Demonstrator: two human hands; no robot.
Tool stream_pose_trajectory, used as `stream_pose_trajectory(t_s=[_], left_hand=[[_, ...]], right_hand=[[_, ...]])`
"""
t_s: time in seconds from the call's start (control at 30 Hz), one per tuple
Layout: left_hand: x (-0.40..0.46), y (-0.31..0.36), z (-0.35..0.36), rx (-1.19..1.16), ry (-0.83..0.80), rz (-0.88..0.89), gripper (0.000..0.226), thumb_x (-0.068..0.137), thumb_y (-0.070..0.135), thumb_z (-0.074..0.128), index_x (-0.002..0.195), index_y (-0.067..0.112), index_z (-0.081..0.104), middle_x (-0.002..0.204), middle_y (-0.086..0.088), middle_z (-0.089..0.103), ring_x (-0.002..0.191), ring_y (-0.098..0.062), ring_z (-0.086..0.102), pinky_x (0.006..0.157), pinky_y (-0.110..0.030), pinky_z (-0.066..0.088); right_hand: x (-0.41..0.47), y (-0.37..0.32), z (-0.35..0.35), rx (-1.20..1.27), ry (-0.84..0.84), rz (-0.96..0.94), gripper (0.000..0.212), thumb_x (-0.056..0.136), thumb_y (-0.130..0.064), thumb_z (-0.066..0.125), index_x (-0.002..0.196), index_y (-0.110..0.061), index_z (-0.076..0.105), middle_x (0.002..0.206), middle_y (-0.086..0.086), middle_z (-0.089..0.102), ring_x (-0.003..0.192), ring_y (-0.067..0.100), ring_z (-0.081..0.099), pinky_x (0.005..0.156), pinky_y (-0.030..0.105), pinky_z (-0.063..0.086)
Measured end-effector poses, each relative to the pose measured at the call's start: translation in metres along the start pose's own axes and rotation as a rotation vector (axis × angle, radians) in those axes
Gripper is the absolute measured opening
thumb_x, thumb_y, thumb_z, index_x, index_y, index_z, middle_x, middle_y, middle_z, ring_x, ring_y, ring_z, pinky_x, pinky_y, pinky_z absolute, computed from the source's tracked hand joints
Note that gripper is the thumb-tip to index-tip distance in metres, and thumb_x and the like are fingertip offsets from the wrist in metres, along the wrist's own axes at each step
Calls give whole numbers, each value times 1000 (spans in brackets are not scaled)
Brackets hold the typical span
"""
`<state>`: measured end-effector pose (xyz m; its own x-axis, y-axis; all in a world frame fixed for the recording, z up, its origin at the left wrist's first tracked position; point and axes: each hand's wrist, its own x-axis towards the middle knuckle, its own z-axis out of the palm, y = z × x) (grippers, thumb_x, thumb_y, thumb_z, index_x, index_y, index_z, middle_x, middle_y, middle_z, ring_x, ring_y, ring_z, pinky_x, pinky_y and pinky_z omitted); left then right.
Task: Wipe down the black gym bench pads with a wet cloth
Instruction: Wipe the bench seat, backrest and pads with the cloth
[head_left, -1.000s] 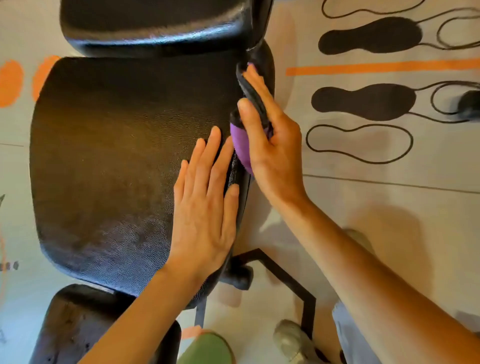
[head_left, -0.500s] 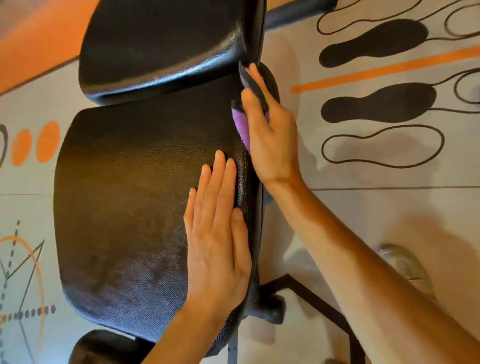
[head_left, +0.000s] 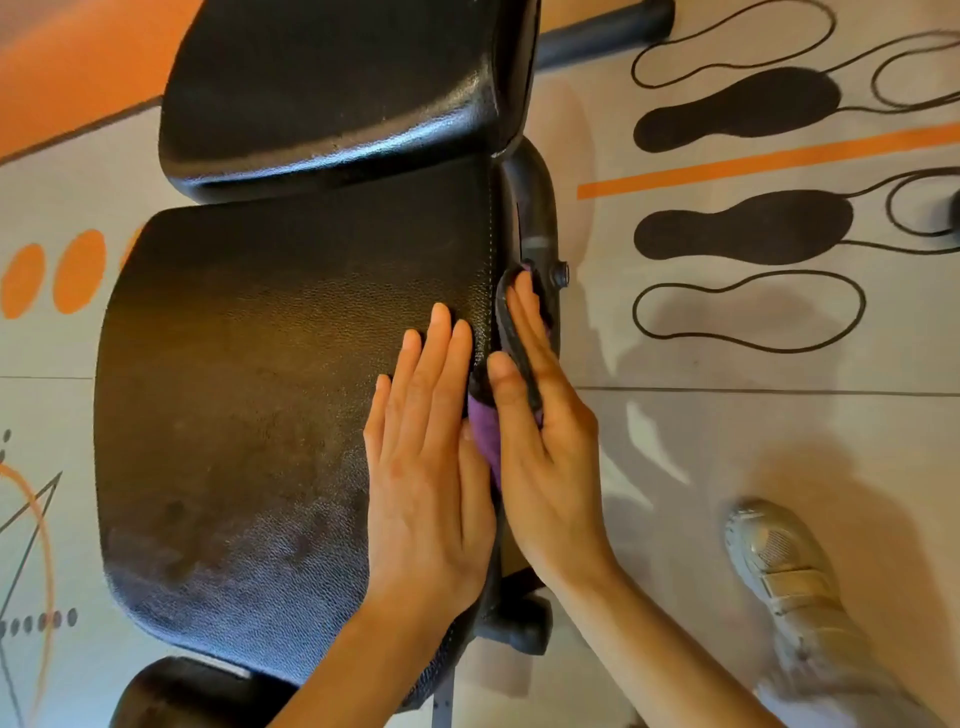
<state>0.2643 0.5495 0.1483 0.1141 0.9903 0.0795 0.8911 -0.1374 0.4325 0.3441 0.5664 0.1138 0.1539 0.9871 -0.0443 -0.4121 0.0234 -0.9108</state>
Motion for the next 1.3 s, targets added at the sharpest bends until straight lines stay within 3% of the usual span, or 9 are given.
stream_pose_trajectory(t_s=[0.1,0.2,0.4,0.53,0.73,0.9,1.07,1.2,1.3], left_hand=[[-1,0,0,9,3,-3,52,102,25,23,153,20,25,163,7,20,152,-8,10,125,-34,7],[-2,0,1,8,5,-9,52,102,25,23,154,23,24,163,9,19,152,-7,9,125,-35,6],[-7,-5,-10,-81,-7,-17,47,104,25,25,151,26,23,164,9,12,153,-12,-3,124,-34,-9],[-44,-23,-30,18,-21,-36,48,105,25,26,153,24,24,165,8,9,153,-13,-6,123,-29,-12],[-79,-43,-28,45,-150,15,55,102,21,34,153,32,18,165,9,5,153,-14,-3,123,-29,-8],[-78,-43,-23,41,-90,-14,49,103,28,24,151,35,20,164,12,9,153,-11,0,124,-32,-3],[-79,-46,-23,-15,-101,3,49,105,20,26,152,33,23,164,9,9,153,-12,-1,124,-36,-3],[-82,-47,-22,-30,-58,3,47,105,22,28,151,30,26,164,6,14,153,-14,3,125,-39,1],[-83,-47,-21,-28,-34,7,47,105,20,29,151,26,28,163,2,17,153,-18,6,125,-41,2]], right_hand=[[58,-2,4,-103,40,61,39,101,-22,42,140,-17,46,135,4,58,127,9,51,108,28,43],[129,-8,4,-288,61,74,32,102,-20,42,120,-2,61,86,7,67,80,-5,64,70,10,51],[26,3,10,-225,97,-19,42,101,-19,43,143,-13,40,142,7,51,134,17,46,111,37,40],[-17,10,15,-150,140,-57,45,101,-21,43,145,-22,35,150,-7,38,138,25,41,107,47,43],[-110,18,30,-334,71,-159,47,100,-16,40,145,-9,27,157,-1,23,147,22,23,111,52,36],[12,11,17,-347,218,-116,48,99,-29,41,139,-3,44,136,15,55,121,18,57,99,29,49],[-134,20,38,-365,128,-89,50,100,-13,38,147,-4,24,156,6,25,146,11,25,113,15,28],[-52,18,25,-378,164,-116,46,101,-21,41,144,-6,34,149,11,40,127,13,53,100,22,47],[-30,16,28,-407,264,-147,46,101,-17,39,143,3,37,140,21,50,127,22,54,97,16,47]])
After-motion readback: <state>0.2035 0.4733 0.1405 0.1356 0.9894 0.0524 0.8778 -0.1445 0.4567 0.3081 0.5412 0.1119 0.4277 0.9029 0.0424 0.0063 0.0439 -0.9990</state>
